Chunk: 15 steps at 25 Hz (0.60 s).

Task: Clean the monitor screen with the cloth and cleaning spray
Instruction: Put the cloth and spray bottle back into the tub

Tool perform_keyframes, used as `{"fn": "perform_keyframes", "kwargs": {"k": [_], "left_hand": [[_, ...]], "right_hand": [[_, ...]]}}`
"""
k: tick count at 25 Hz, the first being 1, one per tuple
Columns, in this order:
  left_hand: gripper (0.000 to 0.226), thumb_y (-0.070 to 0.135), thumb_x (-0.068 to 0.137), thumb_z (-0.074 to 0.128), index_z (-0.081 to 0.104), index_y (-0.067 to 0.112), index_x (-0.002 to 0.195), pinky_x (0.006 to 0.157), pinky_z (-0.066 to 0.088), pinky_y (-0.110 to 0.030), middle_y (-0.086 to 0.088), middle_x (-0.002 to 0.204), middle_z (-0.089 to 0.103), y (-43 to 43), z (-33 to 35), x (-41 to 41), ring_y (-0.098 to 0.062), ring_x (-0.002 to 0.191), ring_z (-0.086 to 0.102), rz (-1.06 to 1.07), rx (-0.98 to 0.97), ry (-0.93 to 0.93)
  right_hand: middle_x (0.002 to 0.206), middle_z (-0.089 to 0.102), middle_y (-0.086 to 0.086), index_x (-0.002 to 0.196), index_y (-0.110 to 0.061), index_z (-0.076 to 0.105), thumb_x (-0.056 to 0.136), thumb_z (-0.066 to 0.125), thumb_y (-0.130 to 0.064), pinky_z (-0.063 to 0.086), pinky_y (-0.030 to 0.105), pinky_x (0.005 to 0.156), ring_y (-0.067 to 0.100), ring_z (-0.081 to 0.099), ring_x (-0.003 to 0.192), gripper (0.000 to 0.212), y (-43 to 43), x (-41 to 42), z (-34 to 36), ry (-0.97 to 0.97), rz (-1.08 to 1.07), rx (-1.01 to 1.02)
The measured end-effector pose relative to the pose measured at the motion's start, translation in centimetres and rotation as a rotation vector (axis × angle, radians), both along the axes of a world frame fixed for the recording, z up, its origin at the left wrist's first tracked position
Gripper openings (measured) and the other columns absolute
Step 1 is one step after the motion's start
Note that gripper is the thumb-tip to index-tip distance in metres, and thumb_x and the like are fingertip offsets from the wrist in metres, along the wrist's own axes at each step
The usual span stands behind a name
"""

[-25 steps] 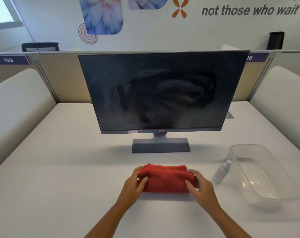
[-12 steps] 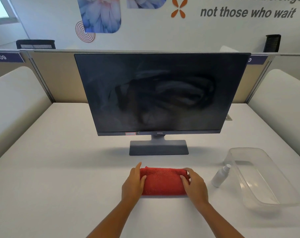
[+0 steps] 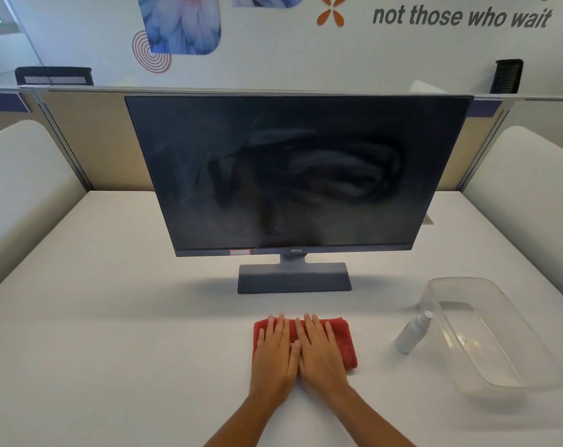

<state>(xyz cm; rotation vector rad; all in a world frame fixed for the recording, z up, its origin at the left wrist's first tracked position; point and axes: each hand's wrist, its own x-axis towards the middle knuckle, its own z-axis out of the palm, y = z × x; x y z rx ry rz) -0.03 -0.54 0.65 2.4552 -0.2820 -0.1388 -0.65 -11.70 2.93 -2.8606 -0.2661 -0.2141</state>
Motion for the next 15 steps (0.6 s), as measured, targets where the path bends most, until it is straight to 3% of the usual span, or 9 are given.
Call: {"fn": "perform_keyframes", "kwargs": {"k": [2, 8, 12, 15], "left_hand": [[0.059, 0.052, 0.092, 0.014, -0.014, 0.028, 0.138, 0.114, -0.014, -0.028, 0.006, 0.153, -0.015, 1.3, -0.8, 0.0, -0.010, 0.139, -0.018, -0.021, 0.172, -0.050], [0.060, 0.050, 0.093, 0.014, -0.007, 0.024, 0.143, 0.116, -0.007, -0.038, 0.000, 0.157, -0.003, 2.9, -0.7, 0.7, -0.018, 0.144, -0.009, 0.001, 0.293, -0.103], [0.071, 0.057, 0.089, 0.006, 0.001, 0.015, 0.146, 0.117, -0.001, -0.040, -0.008, 0.158, 0.000, 3.9, -0.7, 0.9, -0.024, 0.145, -0.002, 0.134, 0.252, -0.053], [0.079, 0.062, 0.087, 0.021, 0.014, 0.008, 0.144, 0.116, -0.001, -0.041, -0.013, 0.157, 0.005, 4.7, -0.4, 0.7, -0.027, 0.144, 0.001, 0.221, 0.223, -0.024]], "right_hand": [[0.119, 0.068, 0.003, 0.114, -0.017, 0.070, 0.098, 0.007, -0.048, 0.050, 0.042, 0.091, 0.023, 0.066, 0.107, 0.072, -0.8, -0.3, -0.8, 0.049, -0.027, -0.006], [0.131, 0.060, 0.012, 0.128, -0.009, 0.058, 0.098, 0.014, -0.051, 0.039, 0.048, 0.102, 0.029, 0.056, 0.121, 0.068, -4.3, -0.4, -1.1, 0.037, -0.119, -0.068], [0.130, 0.059, 0.018, 0.128, -0.009, 0.058, 0.099, 0.008, -0.049, 0.041, 0.053, 0.098, 0.035, 0.056, 0.119, 0.070, -7.0, -0.8, -1.2, 0.052, -0.196, -0.057], [0.131, 0.057, 0.021, 0.129, -0.006, 0.056, 0.099, 0.005, -0.047, 0.041, 0.052, 0.099, 0.037, 0.055, 0.121, 0.072, -7.6, -1.2, -1.4, 0.024, -0.212, -0.039]]}}
